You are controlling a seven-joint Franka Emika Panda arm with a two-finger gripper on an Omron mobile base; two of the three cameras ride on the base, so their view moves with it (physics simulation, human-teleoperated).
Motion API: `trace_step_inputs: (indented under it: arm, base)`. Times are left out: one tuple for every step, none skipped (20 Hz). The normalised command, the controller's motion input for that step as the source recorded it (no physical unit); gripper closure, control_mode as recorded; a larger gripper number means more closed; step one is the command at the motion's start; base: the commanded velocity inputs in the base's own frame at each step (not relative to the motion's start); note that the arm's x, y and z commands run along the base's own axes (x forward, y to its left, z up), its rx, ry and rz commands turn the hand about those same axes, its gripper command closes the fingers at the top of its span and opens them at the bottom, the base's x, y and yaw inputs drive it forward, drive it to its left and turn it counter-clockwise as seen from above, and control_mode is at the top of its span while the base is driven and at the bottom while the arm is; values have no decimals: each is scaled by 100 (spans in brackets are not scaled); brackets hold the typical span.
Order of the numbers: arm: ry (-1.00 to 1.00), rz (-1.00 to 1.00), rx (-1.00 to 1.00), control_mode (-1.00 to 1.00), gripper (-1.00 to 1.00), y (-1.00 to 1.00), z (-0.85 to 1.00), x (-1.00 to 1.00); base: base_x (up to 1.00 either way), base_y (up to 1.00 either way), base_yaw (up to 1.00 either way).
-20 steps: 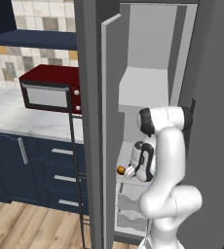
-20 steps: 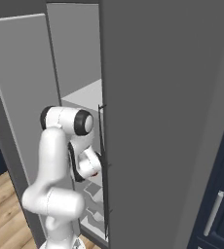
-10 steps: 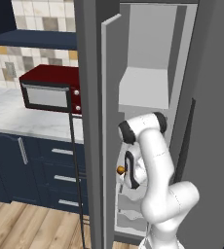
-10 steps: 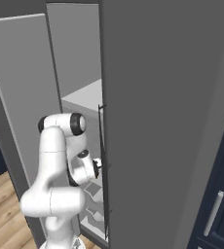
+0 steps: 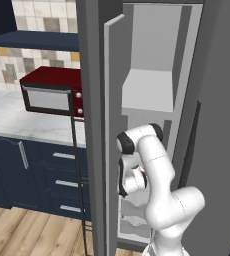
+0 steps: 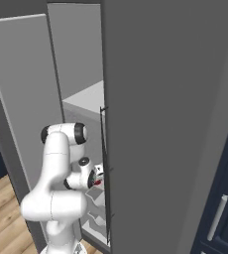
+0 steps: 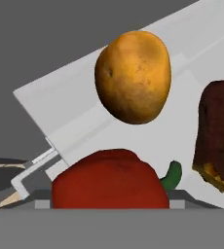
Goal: Take the sweet potato and bell pepper from the highest rack and move them to the second highest rack where the peach and mango are located, to maximize freezer space. Close the freezer door after rearranging.
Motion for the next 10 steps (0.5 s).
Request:
trace_step_inputs:
  arm:
    - [5, 0, 0, -100, 100, -41, -7, 58]
    - [14, 0, 0, -100, 100, -39, -13, 61]
    - [14, 0, 0, -100, 100, -45, -15, 57]
    - [11, 0, 1, -100, 100, -46, -12, 54]
    - [16, 0, 0, -100, 100, -40, -10, 57]
    - [17, 0, 0, -100, 100, -44, -14, 56]
    - [11, 0, 0, -100, 100, -46, -17, 55]
    - [13, 0, 0, -100, 100, -40, -16, 59]
    - [17, 0, 0, -100, 100, -36, -20, 62]
    - [11, 0, 2, -100, 100, -40, -23, 59]
  base:
    - [0, 0, 0]
    - [0, 0, 0]
    - [0, 0, 0]
    - [0, 0, 0]
    - [0, 0, 0]
    - [0, 0, 0]
    - [0, 0, 0]
    - [0, 0, 0]
    - [0, 0, 0]
    - [0, 0, 0]
